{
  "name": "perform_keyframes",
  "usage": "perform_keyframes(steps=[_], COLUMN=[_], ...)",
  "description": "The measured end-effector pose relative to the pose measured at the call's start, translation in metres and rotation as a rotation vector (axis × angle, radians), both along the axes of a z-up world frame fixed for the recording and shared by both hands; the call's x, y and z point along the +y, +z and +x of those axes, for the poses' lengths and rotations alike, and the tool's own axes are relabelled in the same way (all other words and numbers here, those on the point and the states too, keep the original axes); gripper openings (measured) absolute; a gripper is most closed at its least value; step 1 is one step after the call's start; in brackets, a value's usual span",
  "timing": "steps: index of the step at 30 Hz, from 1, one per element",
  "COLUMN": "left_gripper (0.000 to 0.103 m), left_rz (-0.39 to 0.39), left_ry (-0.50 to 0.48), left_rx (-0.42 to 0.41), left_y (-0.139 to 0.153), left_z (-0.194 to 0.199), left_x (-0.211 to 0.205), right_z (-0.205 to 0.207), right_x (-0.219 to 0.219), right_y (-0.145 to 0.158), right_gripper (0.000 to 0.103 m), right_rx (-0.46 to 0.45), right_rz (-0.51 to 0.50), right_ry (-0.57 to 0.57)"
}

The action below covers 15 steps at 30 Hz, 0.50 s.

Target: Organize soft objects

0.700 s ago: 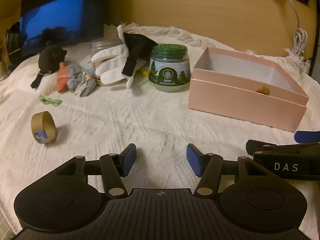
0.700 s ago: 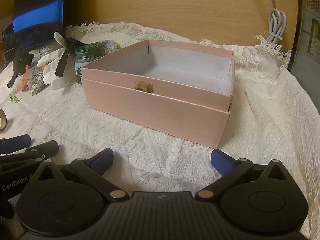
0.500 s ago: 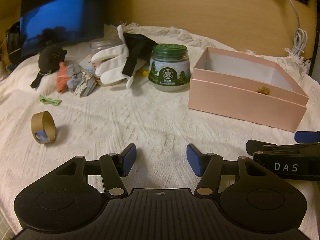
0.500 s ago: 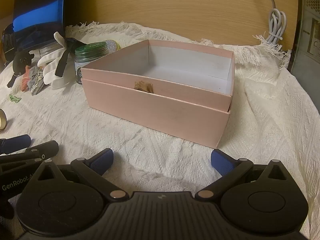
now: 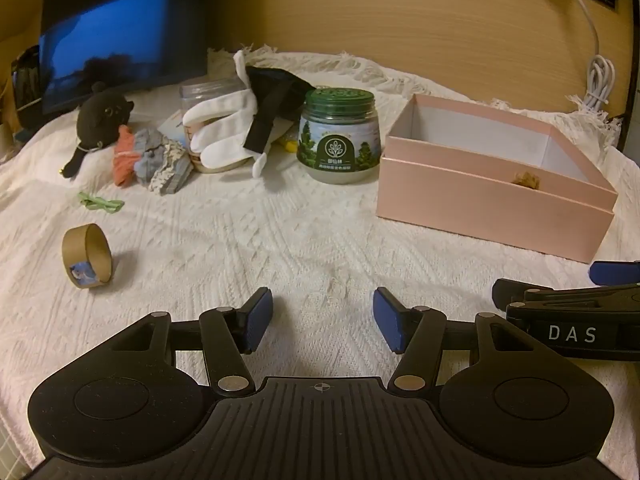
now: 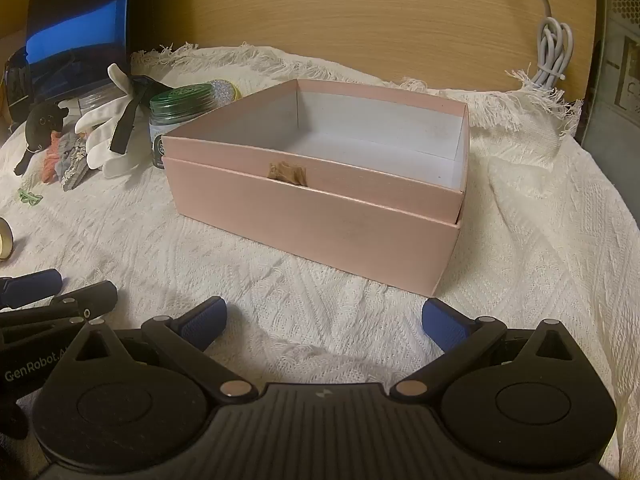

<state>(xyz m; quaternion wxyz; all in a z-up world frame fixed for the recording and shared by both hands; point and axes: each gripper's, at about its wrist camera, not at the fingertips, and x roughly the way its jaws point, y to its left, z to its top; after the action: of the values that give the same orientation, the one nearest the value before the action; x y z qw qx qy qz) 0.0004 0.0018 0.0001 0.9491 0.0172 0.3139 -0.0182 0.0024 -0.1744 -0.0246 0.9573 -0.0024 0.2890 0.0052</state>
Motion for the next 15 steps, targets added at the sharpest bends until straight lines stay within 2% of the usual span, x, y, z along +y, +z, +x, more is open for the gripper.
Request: perform_keyframes(steps=[15], left_gripper=[0.062], left_rz=[0.002], left_ry=[0.000], left_rx=[0.000], left_y=[0.0002], left_z=[0.0009], left_x=[-0.0004], right_z=[-0.0001], right_x=[0.0001], right_y=[-0.0004], right_gripper=[0.103], right_rx=[-0.001], right_rz=[0.000], right_ry=[0.000])
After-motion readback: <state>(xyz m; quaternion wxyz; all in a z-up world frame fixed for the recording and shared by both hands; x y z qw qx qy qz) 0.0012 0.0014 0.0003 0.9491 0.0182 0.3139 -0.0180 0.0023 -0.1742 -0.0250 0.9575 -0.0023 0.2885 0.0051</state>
